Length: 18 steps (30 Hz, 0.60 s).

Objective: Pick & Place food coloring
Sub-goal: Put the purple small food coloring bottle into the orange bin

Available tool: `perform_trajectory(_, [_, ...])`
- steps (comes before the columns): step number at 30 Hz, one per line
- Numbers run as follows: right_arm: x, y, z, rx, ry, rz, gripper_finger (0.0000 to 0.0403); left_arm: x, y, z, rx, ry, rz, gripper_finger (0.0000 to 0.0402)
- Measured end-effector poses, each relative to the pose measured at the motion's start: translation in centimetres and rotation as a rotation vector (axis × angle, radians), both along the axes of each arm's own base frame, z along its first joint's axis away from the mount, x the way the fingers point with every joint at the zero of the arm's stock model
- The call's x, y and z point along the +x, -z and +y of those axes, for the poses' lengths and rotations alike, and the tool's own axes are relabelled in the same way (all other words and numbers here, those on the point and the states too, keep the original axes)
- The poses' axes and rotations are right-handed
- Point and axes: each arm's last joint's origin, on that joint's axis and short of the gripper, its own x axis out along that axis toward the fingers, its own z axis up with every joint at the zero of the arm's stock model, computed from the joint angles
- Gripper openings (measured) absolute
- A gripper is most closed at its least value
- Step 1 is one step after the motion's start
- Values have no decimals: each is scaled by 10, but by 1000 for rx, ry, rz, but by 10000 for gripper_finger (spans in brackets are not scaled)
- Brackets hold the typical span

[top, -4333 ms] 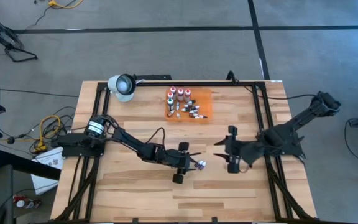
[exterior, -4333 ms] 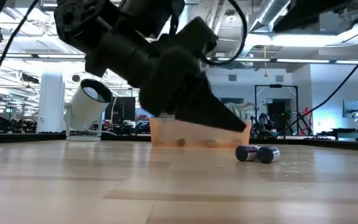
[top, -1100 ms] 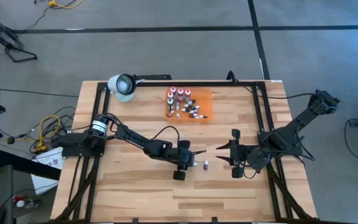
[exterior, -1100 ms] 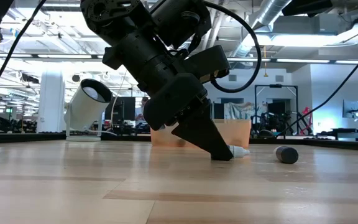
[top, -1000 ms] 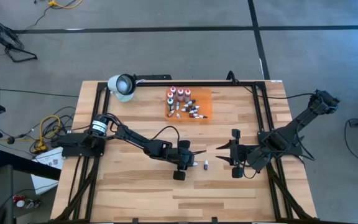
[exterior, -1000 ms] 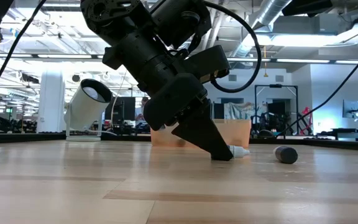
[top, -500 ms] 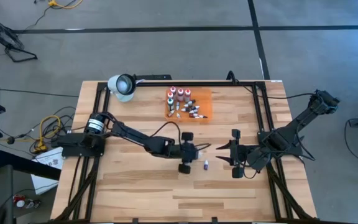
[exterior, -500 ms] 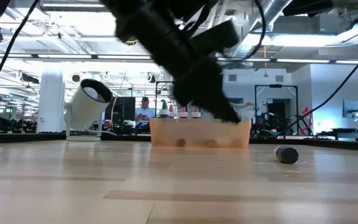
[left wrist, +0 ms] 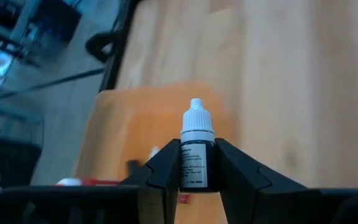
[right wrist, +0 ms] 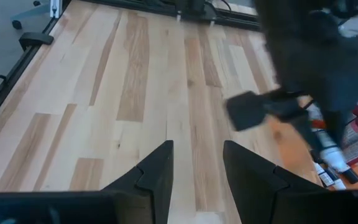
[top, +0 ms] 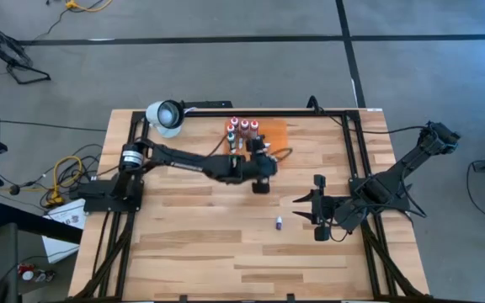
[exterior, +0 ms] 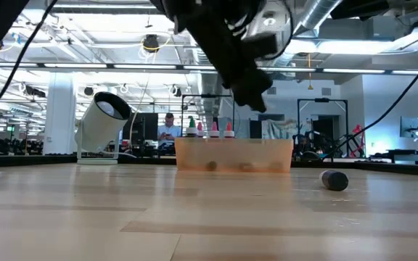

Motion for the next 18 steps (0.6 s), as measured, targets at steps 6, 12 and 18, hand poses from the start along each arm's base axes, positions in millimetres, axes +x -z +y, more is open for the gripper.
perform_trajectory(6, [0, 0, 0, 0, 0, 0, 134, -3, 0, 47, -44, -91, -22, 83])
perform_trajectory(12, [0, 0, 0, -3, -2, 0, 134, -4, 2, 82, -168, -113, -108, 83])
perform_trajectory(18, [0, 0, 0, -6, -3, 0, 134, -3, 6, 93, -201, -125, -134, 83])
